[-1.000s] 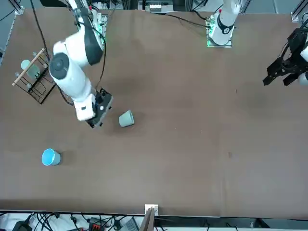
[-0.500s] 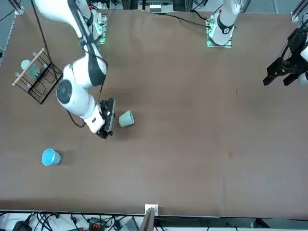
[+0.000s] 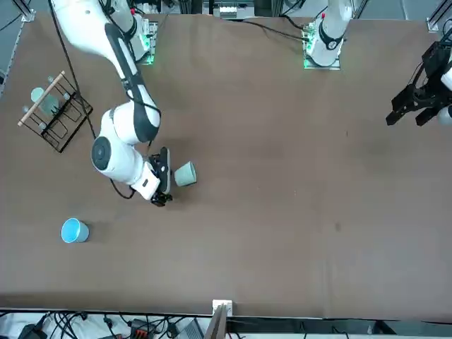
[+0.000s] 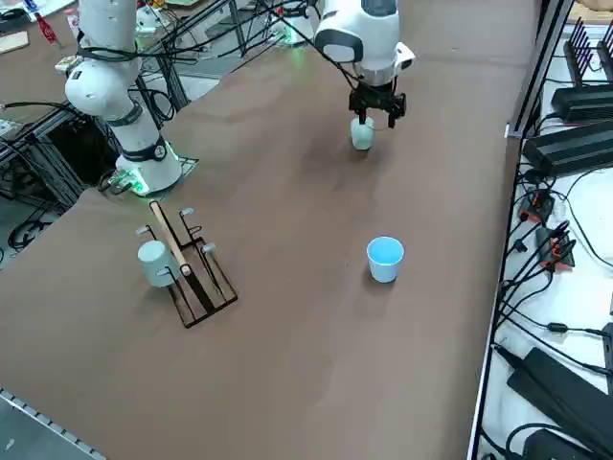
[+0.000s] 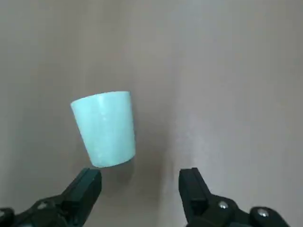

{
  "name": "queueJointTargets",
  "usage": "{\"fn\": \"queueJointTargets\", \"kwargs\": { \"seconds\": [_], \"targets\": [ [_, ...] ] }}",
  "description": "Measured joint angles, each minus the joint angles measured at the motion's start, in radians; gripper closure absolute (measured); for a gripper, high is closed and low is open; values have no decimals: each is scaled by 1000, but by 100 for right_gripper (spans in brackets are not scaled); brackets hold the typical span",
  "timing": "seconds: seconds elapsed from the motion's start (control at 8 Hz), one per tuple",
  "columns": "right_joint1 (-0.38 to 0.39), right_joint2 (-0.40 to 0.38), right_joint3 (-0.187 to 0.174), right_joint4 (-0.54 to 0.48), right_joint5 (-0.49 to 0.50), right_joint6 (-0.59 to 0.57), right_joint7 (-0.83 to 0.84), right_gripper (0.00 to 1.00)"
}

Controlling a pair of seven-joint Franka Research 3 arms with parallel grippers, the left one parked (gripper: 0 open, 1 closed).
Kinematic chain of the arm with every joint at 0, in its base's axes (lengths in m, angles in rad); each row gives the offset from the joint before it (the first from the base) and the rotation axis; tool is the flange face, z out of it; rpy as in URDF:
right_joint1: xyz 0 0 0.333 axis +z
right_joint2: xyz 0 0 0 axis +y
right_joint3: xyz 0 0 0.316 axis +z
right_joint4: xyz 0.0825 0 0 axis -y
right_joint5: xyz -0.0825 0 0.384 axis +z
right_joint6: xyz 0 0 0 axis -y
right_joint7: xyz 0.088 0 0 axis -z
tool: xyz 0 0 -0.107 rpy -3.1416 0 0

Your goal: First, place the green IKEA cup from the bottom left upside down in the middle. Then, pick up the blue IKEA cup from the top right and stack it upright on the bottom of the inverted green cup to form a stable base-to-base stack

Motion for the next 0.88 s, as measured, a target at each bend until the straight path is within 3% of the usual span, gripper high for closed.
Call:
{"fn": "queueJointTargets", "kwargs": {
  "seconds": [0.38,0.88],
  "targets": [
    [8,20,32,-1,0,-4,-93,0],
    [9,71,36,-1,0,-4,-146,0]
  ]
}}
